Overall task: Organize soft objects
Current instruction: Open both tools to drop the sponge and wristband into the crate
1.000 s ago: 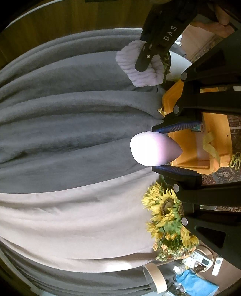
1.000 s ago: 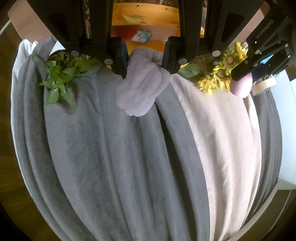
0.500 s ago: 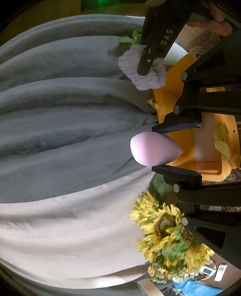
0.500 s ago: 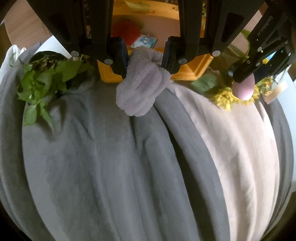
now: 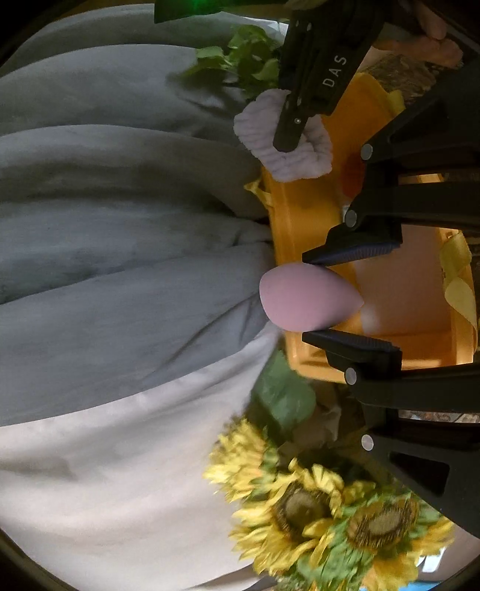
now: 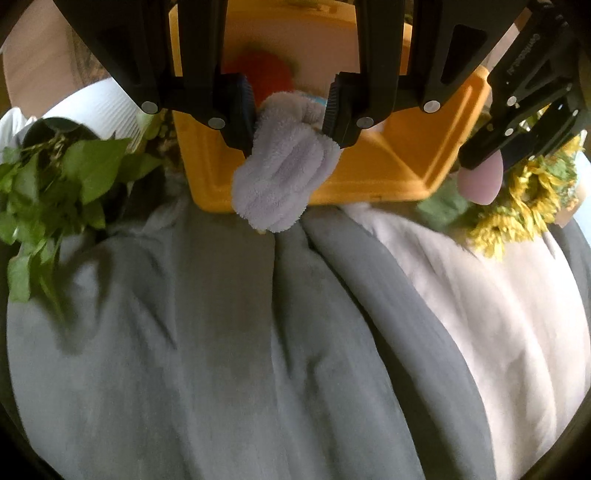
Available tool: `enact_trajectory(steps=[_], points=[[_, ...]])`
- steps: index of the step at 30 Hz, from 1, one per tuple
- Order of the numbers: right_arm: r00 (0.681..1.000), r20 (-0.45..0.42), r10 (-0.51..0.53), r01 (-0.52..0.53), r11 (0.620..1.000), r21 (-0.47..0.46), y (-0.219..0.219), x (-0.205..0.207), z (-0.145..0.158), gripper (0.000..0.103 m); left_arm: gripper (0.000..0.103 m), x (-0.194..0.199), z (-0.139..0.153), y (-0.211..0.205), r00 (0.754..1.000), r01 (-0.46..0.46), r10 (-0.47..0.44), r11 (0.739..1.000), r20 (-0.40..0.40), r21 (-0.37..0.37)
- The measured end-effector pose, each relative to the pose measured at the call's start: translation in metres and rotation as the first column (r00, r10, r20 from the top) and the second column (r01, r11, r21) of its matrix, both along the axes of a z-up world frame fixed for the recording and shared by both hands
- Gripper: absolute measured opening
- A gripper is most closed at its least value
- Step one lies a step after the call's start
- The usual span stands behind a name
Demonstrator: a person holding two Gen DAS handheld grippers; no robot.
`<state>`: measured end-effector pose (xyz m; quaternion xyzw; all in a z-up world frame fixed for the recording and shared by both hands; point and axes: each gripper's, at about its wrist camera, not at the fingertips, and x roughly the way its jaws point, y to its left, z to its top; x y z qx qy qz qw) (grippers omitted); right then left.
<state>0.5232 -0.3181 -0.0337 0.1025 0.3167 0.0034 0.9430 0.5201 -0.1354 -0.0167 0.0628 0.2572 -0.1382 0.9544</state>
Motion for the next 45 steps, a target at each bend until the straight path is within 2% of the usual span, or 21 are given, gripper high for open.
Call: enact_trajectory(steps=[9, 11, 13, 15, 21, 33, 36, 40, 45], points=[[0.994, -0.11, 0.014, -0.012, 1.0, 0.021, -0.002, 0.014, -0.021, 0.034, 0.038, 0.017, -0.023, -0.009, 0.994, 0.028, -0.026, 1.0, -0.107, 0.011], [0.993, -0.12, 0.015, -0.012, 1.0, 0.021, -0.001, 0.015, -0.023, 0.035, 0.044, 0.019, -0.025, -0.01, 0.992, 0.029, -0.027, 1.0, -0.12, 0.009], [0.991, -0.132, 0.022, -0.018, 0.999, 0.026, 0.0, 0.016, -0.025, 0.042, 0.057, 0.019, -0.026, -0.008, 0.992, 0.027, -0.026, 1.0, -0.127, 0.004], [0.989, -0.148, 0.028, -0.024, 0.999, 0.03, 0.001, 0.018, -0.027, 0.052, 0.062, 0.018, -0.026, -0.008, 0.991, 0.025, -0.025, 1.0, -0.128, 0.001], [0.989, -0.143, 0.033, -0.031, 0.999, 0.021, 0.004, 0.015, -0.023, 0.053, 0.07, 0.013, -0.023, -0.006, 0.993, 0.008, -0.007, 1.0, -0.118, 0.009], [0.999, -0.025, 0.02, -0.021, 0.998, -0.051, 0.011, -0.025, 0.018, 0.054, 0.076, -0.028, 0.005, 0.01, 0.998, -0.045, 0.044, 0.999, -0.044, -0.014], [1.0, 0.019, 0.007, -0.006, 0.998, -0.066, 0.013, -0.044, 0.03, 0.064, 0.079, -0.045, 0.016, 0.016, 0.998, -0.06, 0.059, 0.998, -0.01, -0.021], [0.997, 0.08, -0.007, 0.015, 0.995, -0.096, 0.017, -0.069, 0.048, 0.066, 0.082, -0.068, 0.031, 0.022, 0.996, -0.08, 0.081, 0.997, 0.042, -0.02], [0.989, 0.145, -0.021, 0.038, 0.993, -0.114, 0.022, -0.104, 0.067, 0.075, 0.086, -0.102, 0.049, 0.03, 0.988, -0.107, 0.109, 0.994, 0.109, -0.023]])
